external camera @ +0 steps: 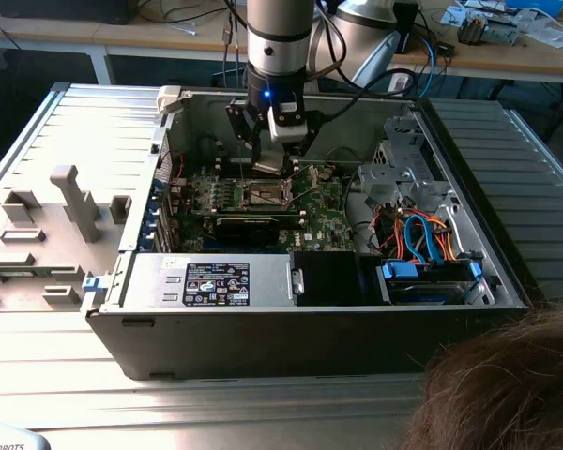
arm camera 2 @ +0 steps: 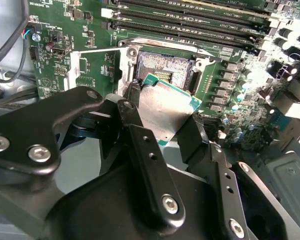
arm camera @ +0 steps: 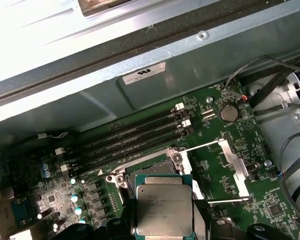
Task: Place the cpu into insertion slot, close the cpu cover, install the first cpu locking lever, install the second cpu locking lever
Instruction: 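Place the cpu into insertion slot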
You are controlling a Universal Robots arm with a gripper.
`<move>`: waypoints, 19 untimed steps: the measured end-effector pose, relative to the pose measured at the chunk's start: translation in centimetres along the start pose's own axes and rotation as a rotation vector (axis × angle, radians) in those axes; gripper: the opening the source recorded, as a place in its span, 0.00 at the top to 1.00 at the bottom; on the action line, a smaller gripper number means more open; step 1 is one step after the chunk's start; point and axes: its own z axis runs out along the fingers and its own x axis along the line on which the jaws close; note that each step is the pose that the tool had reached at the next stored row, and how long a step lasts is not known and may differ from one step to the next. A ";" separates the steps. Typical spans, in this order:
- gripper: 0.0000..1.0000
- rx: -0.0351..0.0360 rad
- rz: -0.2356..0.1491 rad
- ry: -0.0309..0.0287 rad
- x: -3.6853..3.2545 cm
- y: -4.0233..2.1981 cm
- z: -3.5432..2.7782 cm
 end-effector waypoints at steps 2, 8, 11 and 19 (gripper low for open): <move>0.46 -0.0001 0.005 -0.0004 0.00 0.00 0.02; 0.46 -0.0003 0.018 -0.0015 0.00 -0.01 0.08; 0.46 -0.0004 0.026 -0.0021 0.00 -0.01 0.12; 0.46 -0.0008 0.048 -0.0039 -0.01 -0.02 0.25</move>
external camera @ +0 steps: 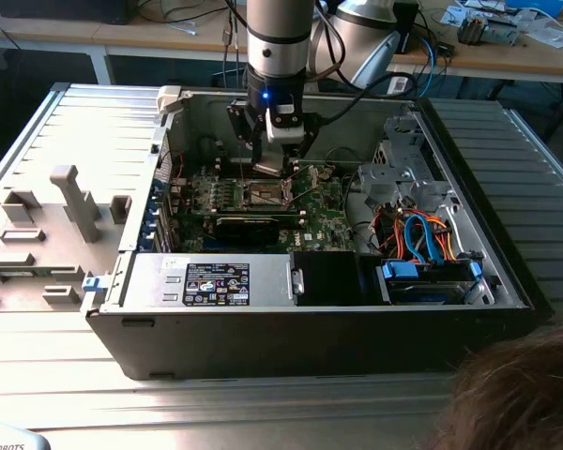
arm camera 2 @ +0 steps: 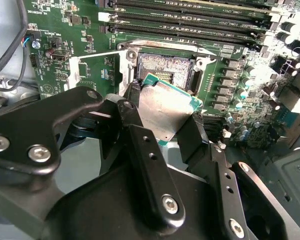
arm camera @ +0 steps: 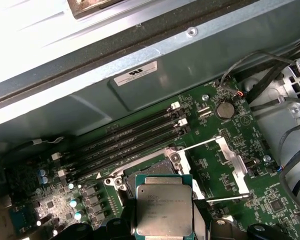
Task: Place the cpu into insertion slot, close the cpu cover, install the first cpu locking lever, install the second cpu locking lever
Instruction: 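Place the cpu into insertion slot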
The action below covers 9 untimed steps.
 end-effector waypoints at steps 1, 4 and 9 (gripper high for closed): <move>0.46 -0.0001 0.006 -0.0005 0.00 0.00 0.03; 0.46 -0.0003 0.016 -0.0013 0.00 -0.01 0.07; 0.46 -0.0006 0.035 -0.0028 0.00 -0.01 0.14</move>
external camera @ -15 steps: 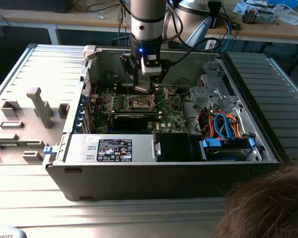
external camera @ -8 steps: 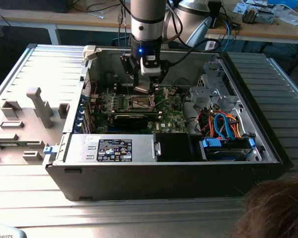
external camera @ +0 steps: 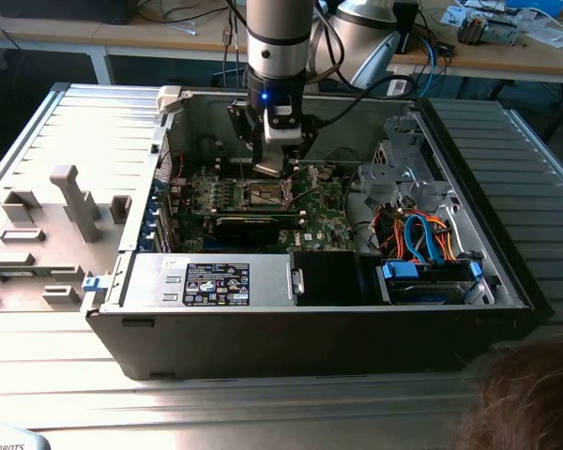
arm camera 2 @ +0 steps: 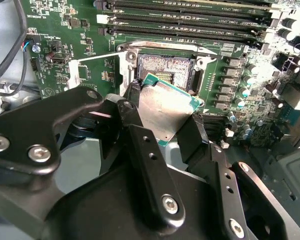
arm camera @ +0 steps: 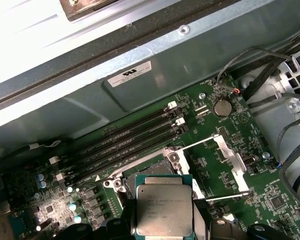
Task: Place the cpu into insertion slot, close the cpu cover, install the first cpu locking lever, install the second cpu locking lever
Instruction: 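Place the cpu into insertion slot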
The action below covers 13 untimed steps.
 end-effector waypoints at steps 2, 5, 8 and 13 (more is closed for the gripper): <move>0.46 -0.0001 0.008 -0.0006 0.00 0.00 0.02; 0.46 -0.0003 0.017 -0.0014 0.00 -0.01 0.06; 0.46 -0.0005 0.027 -0.0022 0.00 -0.01 0.10; 0.46 -0.0008 0.042 -0.0034 0.00 -0.01 0.15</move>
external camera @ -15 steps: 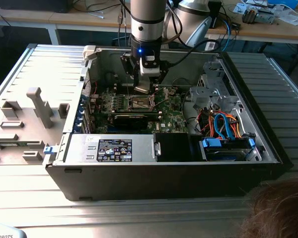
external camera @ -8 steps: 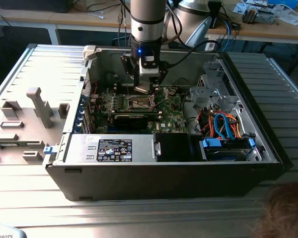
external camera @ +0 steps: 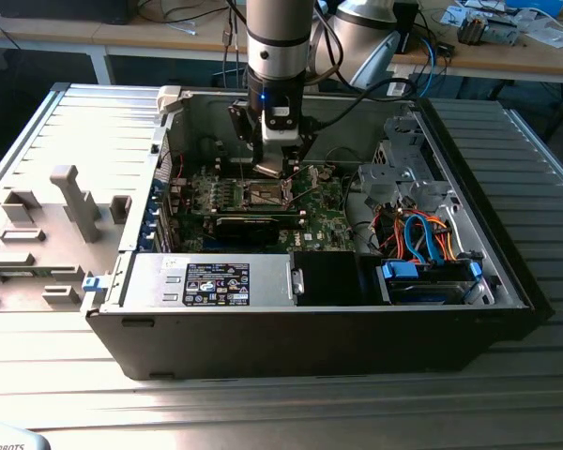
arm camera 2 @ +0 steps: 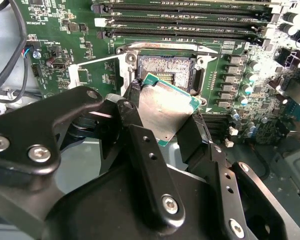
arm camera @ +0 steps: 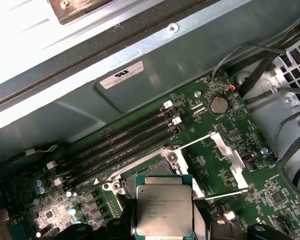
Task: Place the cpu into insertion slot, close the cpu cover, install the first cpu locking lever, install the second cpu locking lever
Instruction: 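Place the cpu into insertion slot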
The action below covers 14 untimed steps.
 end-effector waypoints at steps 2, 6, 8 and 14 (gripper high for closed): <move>0.46 -0.0001 0.006 -0.0005 0.00 0.00 0.03; 0.46 -0.0003 0.020 -0.0017 0.00 -0.01 0.08; 0.46 -0.0002 0.026 -0.0023 0.00 -0.01 0.10; 0.46 0.0004 0.041 -0.0039 0.00 -0.01 0.15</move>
